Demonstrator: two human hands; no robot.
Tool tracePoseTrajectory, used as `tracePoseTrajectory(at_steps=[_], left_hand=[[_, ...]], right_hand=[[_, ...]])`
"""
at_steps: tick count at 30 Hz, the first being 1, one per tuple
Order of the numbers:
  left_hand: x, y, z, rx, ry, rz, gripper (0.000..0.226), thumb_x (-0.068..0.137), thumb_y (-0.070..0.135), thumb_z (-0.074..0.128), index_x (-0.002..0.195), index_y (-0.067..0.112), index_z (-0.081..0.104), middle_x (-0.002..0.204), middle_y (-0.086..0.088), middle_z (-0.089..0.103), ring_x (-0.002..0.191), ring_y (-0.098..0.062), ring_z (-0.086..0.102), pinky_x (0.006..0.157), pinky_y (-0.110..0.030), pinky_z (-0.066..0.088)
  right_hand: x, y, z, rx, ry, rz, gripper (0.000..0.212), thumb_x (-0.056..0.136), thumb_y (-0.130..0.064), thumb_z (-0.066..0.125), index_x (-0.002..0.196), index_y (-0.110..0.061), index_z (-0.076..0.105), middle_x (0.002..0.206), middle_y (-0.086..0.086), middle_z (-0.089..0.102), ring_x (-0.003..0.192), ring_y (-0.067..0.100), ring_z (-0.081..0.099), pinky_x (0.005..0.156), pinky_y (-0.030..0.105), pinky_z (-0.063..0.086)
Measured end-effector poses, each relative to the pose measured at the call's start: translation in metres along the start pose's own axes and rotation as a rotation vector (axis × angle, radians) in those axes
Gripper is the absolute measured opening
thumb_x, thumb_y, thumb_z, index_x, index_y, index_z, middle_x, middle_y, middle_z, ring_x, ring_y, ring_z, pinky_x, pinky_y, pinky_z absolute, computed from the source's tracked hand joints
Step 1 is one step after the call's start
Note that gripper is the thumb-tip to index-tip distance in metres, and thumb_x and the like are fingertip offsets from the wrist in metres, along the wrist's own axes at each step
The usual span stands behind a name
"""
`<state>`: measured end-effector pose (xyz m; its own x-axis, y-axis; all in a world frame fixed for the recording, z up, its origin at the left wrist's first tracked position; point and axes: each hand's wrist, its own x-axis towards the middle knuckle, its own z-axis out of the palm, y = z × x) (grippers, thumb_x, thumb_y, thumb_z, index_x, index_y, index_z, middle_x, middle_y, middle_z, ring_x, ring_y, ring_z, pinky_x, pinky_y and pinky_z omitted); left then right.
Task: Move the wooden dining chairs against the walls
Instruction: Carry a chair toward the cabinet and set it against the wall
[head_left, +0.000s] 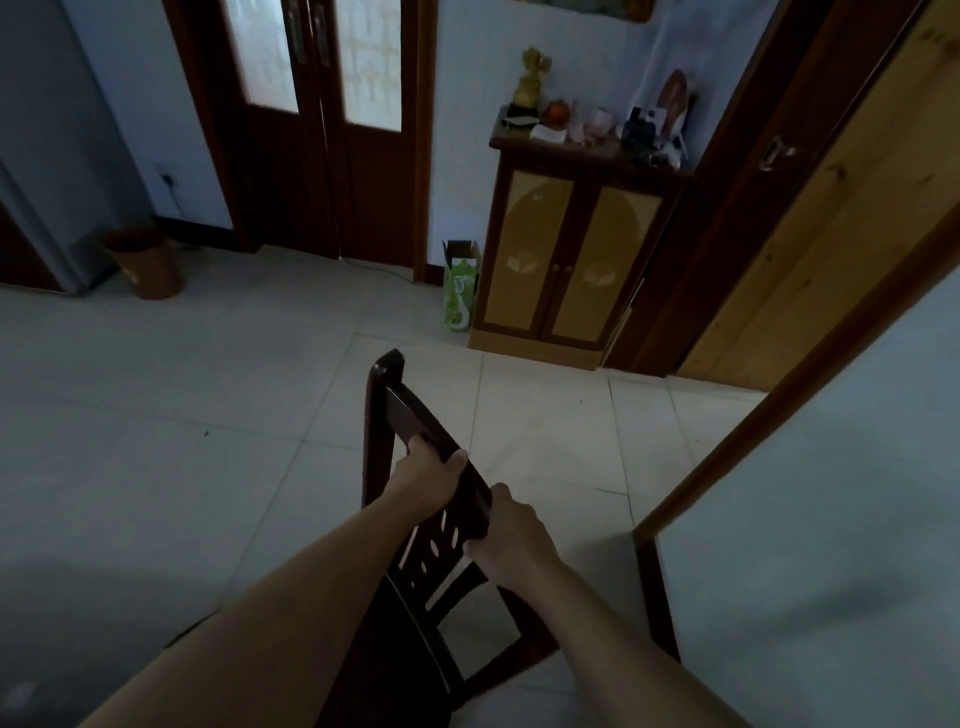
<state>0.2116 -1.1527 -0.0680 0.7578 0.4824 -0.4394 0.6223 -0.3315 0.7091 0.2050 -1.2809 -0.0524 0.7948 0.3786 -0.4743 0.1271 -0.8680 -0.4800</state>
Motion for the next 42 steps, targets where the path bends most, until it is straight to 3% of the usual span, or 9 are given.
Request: tracePoseTrajectory(at_steps=[3,7,10,16,21,25,33,38,42], left_hand=[[0.013,0.0,0.009,-0.123,0.005,-0.121,0.082,0.083,0.05,0.057,0.141,0.002,0.023,0.122,-0.019,0.057,0.101,-0.034,0.063,0.079,-0.037,0.054],[0.021,0.002,0.013,-0.364,0.018,-0.231,0.082,0.069,0.035,0.069,0.135,0.006,0.03,0.093,-0.008,0.055,0.086,-0.028,0.061,0.078,-0.042,0.057],[0.023,0.004,0.013,-0.45,0.03,-0.262,0.079,0.063,0.028,0.067,0.131,0.008,0.033,0.094,-0.01,0.055,0.091,-0.032,0.061,0.081,-0.049,0.057],[0.02,0.017,0.007,-0.462,0.006,-0.22,0.072,0.067,0.021,0.063,0.131,-0.001,0.038,0.11,-0.02,0.058,0.092,-0.032,0.061,0.062,-0.035,0.055],[0.006,0.053,0.02,-0.379,-0.081,-0.136,0.057,0.073,0.019,0.061,0.125,0.0,0.044,0.089,-0.013,0.061,0.071,-0.023,0.062,0.048,-0.023,0.045],[-0.011,0.097,0.047,-0.291,-0.182,-0.058,0.05,0.075,0.021,0.059,0.119,0.001,0.048,0.088,-0.015,0.065,0.068,-0.023,0.062,0.052,-0.025,0.044],[-0.035,0.185,0.139,-0.204,-0.371,0.077,0.053,0.075,0.019,0.058,0.123,-0.001,0.049,0.095,-0.017,0.065,0.07,-0.025,0.063,0.05,-0.025,0.042],[-0.044,0.225,0.211,-0.183,-0.434,0.121,0.063,0.073,0.02,0.059,0.131,0.002,0.041,0.108,-0.021,0.064,0.076,-0.029,0.063,0.052,-0.026,0.043],[-0.049,0.247,0.267,-0.2,-0.49,0.122,0.063,0.075,0.018,0.06,0.133,0.007,0.037,0.093,-0.01,0.061,0.07,-0.022,0.06,0.047,-0.024,0.041]], right_hand=[[0.018,0.005,-0.004,0.076,-0.05,0.026,0.033,0.082,-0.019,0.062,0.112,-0.007,0.054,0.109,0.012,0.063,0.097,0.028,0.063,0.077,0.032,0.051],[0.03,0.007,-0.009,0.115,-0.167,0.067,0.006,0.079,-0.013,0.06,0.084,-0.01,0.059,0.079,0.002,0.057,0.076,0.022,0.059,0.056,0.022,0.047],[0.032,0.007,-0.008,0.091,-0.15,0.017,0.018,0.079,-0.011,0.053,0.065,-0.018,0.046,0.068,-0.002,0.051,0.062,0.017,0.053,0.046,0.02,0.038],[0.023,0.007,-0.014,0.163,-0.117,-0.034,0.02,0.08,-0.013,0.055,0.063,-0.02,0.047,0.067,-0.004,0.052,0.07,0.019,0.056,0.048,0.02,0.038],[0.005,0.027,-0.035,0.231,-0.013,-0.02,0.006,0.08,-0.015,0.056,0.075,-0.017,0.054,0.077,-0.001,0.059,0.071,0.017,0.057,0.051,0.02,0.04],[-0.009,0.059,-0.063,0.255,0.123,0.028,0.003,0.08,-0.017,0.056,0.082,-0.017,0.058,0.079,-0.001,0.062,0.069,0.017,0.059,0.047,0.021,0.037],[-0.033,0.15,-0.122,0.363,0.323,0.15,0.011,0.075,-0.015,0.054,0.081,-0.019,0.062,0.076,-0.001,0.065,0.073,0.02,0.067,0.061,0.03,0.054],[-0.042,0.213,-0.148,0.44,0.408,0.237,0.013,0.073,-0.014,0.054,0.068,-0.025,0.054,0.064,-0.007,0.058,0.055,0.009,0.059,0.047,0.02,0.043],[-0.047,0.258,-0.165,0.488,0.447,0.303,0.018,0.073,-0.013,0.053,0.06,-0.024,0.048,0.06,-0.006,0.055,0.051,0.009,0.054,0.045,0.021,0.039]])
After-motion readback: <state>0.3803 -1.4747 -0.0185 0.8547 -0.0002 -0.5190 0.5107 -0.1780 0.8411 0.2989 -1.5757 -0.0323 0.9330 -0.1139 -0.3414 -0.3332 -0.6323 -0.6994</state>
